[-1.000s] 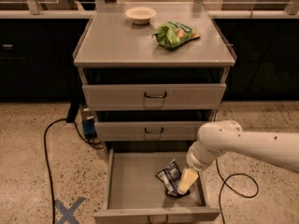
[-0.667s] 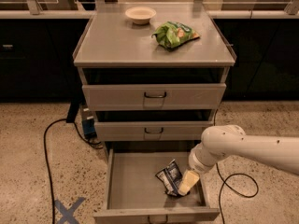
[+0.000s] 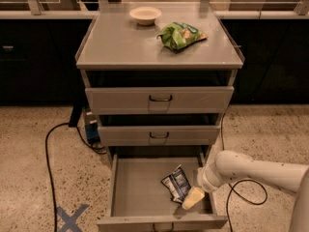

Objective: Pick blue chip bag from bottom drawer and place on counter

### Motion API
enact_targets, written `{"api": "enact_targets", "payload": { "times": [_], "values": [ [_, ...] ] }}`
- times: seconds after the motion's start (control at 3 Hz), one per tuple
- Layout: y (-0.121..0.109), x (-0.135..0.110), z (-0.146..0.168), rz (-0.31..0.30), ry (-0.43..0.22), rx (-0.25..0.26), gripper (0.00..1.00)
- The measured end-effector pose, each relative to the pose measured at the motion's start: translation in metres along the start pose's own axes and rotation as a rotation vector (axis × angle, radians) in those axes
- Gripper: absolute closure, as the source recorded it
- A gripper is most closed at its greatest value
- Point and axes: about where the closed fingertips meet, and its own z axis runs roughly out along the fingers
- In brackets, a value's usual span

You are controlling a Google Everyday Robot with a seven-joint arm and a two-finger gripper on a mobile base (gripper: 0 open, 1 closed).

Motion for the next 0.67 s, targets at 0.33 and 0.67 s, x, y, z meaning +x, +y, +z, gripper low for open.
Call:
{"api": "enact_targets", "payload": {
  "times": [0.33,0.67],
  "values": [
    [0.016,0.035,0.077,0.064,-0.01,-0.107,0.0],
    [0.017,0.036,0.088,0.068,-0.016,-0.116,0.0]
  ]
}}
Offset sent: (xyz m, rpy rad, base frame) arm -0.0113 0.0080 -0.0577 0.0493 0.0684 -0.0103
